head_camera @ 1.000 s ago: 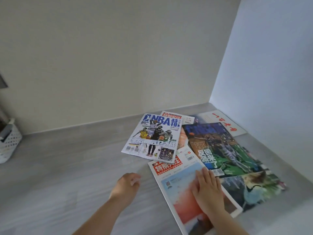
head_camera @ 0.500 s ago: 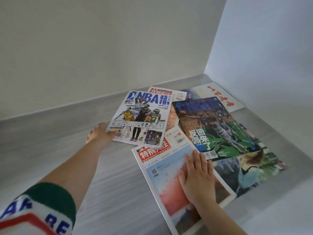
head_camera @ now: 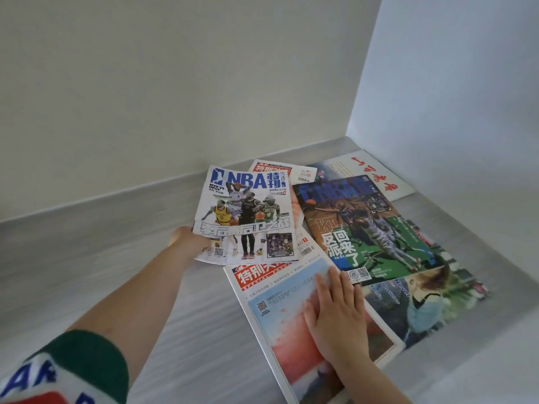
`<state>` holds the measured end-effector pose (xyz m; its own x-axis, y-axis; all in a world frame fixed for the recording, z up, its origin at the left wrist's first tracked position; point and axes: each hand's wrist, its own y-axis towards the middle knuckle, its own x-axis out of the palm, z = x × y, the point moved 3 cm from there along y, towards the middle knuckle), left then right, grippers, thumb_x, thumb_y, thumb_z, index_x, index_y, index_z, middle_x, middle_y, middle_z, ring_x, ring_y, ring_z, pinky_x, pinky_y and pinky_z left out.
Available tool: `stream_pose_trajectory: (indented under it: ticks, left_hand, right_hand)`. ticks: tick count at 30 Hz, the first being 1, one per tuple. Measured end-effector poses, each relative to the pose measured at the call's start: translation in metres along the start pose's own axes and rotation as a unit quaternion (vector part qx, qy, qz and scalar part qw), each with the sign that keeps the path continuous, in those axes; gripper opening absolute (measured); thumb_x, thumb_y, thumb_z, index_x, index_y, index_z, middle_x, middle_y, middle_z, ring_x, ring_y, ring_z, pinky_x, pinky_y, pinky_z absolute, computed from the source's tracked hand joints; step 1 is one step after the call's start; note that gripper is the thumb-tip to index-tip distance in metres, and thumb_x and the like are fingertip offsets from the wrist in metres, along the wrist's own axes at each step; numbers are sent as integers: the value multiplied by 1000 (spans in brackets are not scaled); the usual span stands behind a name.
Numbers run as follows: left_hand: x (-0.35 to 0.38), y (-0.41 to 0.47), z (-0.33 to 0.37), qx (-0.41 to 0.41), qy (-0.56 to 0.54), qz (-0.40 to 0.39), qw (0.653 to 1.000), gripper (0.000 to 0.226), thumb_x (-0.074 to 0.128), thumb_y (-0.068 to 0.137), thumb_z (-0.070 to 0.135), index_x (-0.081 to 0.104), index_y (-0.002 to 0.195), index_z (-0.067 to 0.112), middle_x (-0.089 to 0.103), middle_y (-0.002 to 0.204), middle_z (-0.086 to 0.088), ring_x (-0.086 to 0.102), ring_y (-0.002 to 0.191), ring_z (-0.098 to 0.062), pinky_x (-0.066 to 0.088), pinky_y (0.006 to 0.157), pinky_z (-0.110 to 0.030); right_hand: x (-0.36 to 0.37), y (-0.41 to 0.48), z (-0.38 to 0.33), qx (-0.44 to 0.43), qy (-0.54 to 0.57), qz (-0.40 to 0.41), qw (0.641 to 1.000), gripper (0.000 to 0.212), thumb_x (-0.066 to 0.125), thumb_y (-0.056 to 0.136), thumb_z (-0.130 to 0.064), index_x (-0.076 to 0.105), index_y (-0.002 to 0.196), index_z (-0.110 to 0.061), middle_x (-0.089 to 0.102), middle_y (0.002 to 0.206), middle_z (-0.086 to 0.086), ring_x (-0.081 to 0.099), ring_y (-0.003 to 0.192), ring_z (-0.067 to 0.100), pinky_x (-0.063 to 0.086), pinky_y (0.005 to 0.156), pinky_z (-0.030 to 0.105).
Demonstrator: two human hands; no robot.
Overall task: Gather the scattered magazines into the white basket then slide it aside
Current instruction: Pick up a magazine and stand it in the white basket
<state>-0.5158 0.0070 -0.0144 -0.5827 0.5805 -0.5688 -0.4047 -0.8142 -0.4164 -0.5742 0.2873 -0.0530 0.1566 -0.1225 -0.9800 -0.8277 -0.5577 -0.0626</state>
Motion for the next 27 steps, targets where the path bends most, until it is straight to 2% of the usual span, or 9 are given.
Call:
stream_pose_trajectory:
  ticks: [4,6,9,11,14,17,20,23,27]
  left_hand:
    - [2,-26,8,18,-52,4,998,10,44,86,7,46,79,14,53,79,-3,56,62,-18,49,34,-21]
    - [-4,-42,8,29,-84,3,996,11,43,88,6,39,90,16,51,76,1,53,60,-15,46,28,-20]
    - [-23,-69,0,58,-188,-8,980,22,45,85,0,40,99,17,57,80,-2,56,64,-16,49,32,-21]
    - [-41,-87,-6,73,-232,-23,970,24,44,85,-2,42,101,15,59,80,-3,58,65,-17,50,34,-20]
    - [-73,-110,-22,93,-257,-47,961,21,44,85,-2,45,98,15,61,80,-2,60,65,-17,51,37,-21]
    - [-111,-124,-42,125,-261,-64,955,21,45,86,-1,49,91,19,65,80,-2,65,56,-11,51,40,-22]
    - [-150,-130,-64,149,-242,-30,958,20,44,86,1,49,89,21,65,79,1,65,53,-5,50,42,-21]
    - [-187,-131,-89,170,-193,37,966,13,42,91,16,49,99,24,64,88,4,64,72,-7,51,58,-19]
    - [-257,-125,-135,170,-189,72,964,19,42,91,25,50,107,32,62,93,14,64,76,1,48,61,-11]
  right_hand:
    - [-2,-2,0,0,-1,-6,1000,59,17,91,-47,0,143,-24,-6,156,5,-10,142,24,-14,111,38]
    - [-5,-3,1,3,13,-12,1000,58,20,91,-48,5,143,-27,-4,156,2,-8,143,22,-13,110,36]
    - [-22,8,-3,-7,95,-14,995,53,32,92,-42,17,141,-27,10,155,-2,4,143,18,-5,115,35]
    - [-43,25,-19,10,248,-12,969,53,42,91,-34,25,139,-19,26,150,5,22,138,22,15,115,41]
    - [-74,44,-58,76,494,-75,863,39,46,92,-28,43,126,-9,56,122,12,54,110,26,45,89,42]
    - [-88,48,-104,86,580,-171,792,28,40,93,-29,58,101,-8,66,91,10,61,82,22,46,67,34]
    - [-91,44,-151,72,594,-193,778,28,47,90,-17,52,113,-4,66,100,15,63,86,30,50,74,42]
    - [-99,36,-199,26,590,-160,791,36,49,87,-10,46,123,-9,63,110,14,61,75,22,50,62,34]
    - [-101,16,-289,-40,599,-167,782,36,48,88,-8,45,124,-7,63,96,6,59,73,16,46,56,28]
